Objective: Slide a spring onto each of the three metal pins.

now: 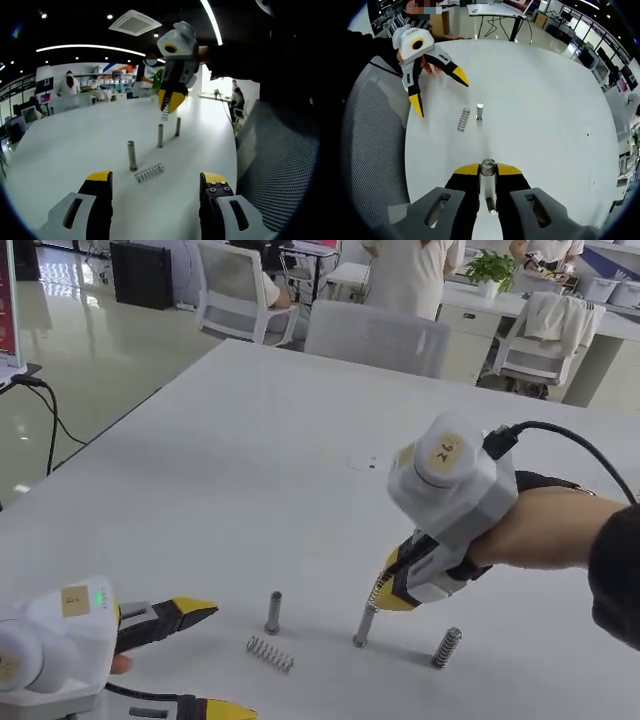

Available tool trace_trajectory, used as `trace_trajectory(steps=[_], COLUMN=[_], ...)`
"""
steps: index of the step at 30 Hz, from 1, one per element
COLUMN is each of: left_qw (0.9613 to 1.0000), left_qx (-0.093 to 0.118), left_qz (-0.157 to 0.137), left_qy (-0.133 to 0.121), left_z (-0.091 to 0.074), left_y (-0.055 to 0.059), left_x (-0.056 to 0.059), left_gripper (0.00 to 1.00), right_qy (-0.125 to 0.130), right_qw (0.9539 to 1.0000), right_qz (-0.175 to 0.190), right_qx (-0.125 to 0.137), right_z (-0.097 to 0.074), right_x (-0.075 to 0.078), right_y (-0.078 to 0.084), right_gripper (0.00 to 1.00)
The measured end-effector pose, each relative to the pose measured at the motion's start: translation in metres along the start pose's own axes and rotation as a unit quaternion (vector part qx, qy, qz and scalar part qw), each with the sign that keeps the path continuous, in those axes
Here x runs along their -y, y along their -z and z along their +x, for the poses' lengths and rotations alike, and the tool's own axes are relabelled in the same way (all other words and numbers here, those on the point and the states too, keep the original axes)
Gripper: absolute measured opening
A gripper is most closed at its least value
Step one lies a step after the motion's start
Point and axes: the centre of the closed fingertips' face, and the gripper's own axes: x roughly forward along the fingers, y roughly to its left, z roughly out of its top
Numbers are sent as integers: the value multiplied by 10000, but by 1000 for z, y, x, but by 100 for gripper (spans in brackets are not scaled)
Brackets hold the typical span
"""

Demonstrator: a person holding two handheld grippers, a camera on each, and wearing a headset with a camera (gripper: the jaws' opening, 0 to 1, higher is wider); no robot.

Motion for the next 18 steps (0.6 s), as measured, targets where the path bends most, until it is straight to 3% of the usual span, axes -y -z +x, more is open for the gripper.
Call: trace_trajectory(steps=[18], left_qw=[10000], left_qx=[15], left_qz=[-12], left_qy=[4], left_z=[-1], left_y=[1], left_x=[-1], left_gripper=[65], right_qy=[-77], right_qw=[9999], right_qz=[136], right_qx=[-20], right_z=[10], right_x=[4], right_y=[3], right_gripper=[8])
